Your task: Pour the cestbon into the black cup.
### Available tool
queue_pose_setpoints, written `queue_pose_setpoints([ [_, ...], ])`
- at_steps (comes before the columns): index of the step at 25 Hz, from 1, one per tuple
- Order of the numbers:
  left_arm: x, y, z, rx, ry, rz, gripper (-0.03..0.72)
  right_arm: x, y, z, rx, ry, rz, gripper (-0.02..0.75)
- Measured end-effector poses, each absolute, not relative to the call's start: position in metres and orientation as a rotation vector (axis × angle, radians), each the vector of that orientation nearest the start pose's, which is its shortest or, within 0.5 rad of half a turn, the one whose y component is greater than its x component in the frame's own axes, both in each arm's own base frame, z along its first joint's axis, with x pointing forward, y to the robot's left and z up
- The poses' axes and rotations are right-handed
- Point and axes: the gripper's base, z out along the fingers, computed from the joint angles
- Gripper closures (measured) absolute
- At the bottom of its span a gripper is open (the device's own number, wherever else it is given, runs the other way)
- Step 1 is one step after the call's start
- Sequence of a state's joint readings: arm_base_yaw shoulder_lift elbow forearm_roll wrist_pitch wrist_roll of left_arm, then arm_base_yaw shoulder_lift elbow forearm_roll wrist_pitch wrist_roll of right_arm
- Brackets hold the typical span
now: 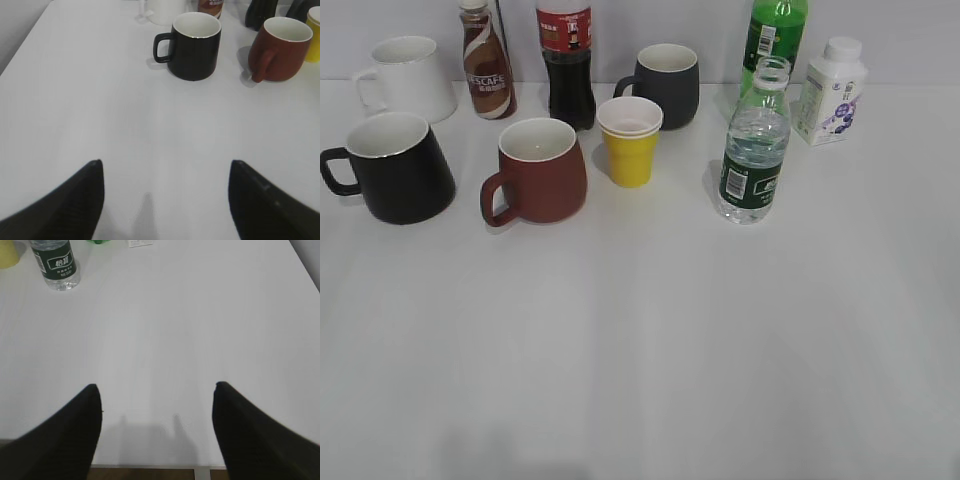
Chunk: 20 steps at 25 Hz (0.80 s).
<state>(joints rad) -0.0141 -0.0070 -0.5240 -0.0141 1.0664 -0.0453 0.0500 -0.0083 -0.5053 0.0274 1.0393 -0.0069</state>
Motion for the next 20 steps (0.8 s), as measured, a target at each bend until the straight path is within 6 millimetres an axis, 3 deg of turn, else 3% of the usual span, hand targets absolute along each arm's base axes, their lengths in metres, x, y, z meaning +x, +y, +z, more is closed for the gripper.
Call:
queue_pose_setpoints([
  [6, -0.009, -0.001, 0.285, -0.031, 2.012, -0.055, 0.104, -0.006, 0.002, 0.28, -0.058, 2.009, 0.06, 0.218],
  [10, 0.008, 0.002, 0.311, -0.026, 1.822, -0.007, 0.122, -0.006, 0.002, 0.28, -0.058, 2.009, 0.06, 0.218],
  [13, 0.037, 0.002, 0.339, -0.01, 1.604, 0.006, 0.16, -0.006, 0.002, 0.28, -0.058, 2.009, 0.06, 0.218],
  [16, 0.077, 0.0, 0.359, 0.007, 1.441, -0.001, 0.211, -0.006, 0.002, 0.28, -0.057, 2.009, 0.061, 0.218],
  [20, 0.142, -0.003, 0.351, 0.028, 1.46, -0.003, 0.237, -0.006, 0.002, 0.28, -0.057, 2.009, 0.061, 0.218],
])
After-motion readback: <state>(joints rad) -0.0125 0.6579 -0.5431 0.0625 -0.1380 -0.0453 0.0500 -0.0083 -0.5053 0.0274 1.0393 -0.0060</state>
